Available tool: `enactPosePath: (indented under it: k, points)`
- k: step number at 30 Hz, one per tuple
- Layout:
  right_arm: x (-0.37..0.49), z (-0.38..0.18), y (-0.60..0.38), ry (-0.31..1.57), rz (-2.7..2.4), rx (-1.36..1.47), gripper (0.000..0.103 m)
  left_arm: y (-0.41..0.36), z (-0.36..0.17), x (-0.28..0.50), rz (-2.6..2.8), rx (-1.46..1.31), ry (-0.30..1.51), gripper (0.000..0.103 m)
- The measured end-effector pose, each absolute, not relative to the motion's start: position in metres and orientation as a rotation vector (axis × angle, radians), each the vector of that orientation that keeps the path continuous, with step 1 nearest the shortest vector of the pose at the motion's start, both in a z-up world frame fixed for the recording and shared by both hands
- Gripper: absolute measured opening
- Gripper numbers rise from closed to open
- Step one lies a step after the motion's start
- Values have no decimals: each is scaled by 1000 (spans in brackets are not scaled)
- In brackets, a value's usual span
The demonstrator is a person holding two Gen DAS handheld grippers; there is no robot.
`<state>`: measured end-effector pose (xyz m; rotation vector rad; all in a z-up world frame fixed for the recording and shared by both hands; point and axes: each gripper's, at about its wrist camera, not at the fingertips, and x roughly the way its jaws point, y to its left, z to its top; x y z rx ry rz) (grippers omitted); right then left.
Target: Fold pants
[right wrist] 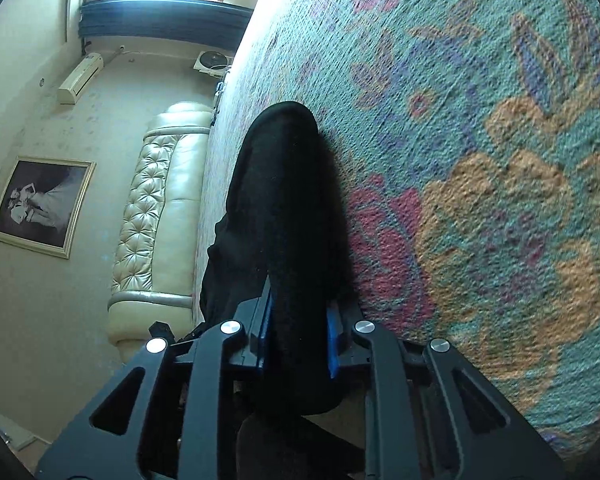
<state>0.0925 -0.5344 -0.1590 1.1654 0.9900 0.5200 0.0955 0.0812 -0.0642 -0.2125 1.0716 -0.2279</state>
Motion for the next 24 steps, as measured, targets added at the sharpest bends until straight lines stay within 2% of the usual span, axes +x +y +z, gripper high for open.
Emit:
enactPosePath:
  k: [6, 9, 11, 14, 19, 22, 24]
  points:
    - [73, -160, -545, 960, 576, 1198, 37, 83, -64, 95, -229, -221, 1072, 98]
    - [63, -159, -547, 959, 586, 1164, 39, 84, -64, 95, -230, -220, 1072, 98]
    - [59, -161, -548, 954, 587, 1142, 37, 84, -64, 95, -231, -221, 1072, 98]
    - [58, -160, -544, 986, 554, 1058, 25, 84, -64, 95, -232, -223, 1071, 98]
    - [58, -155, -538, 1003, 527, 1015, 23, 85, -65, 95, -234, -221, 1069, 98]
    - [60, -148, -541, 1000, 519, 1076, 33, 87, -64, 94, -246, -223, 1066, 98]
    - [59, -133, -545, 961, 458, 1072, 52, 88, -63, 93, -253, -226, 1061, 98]
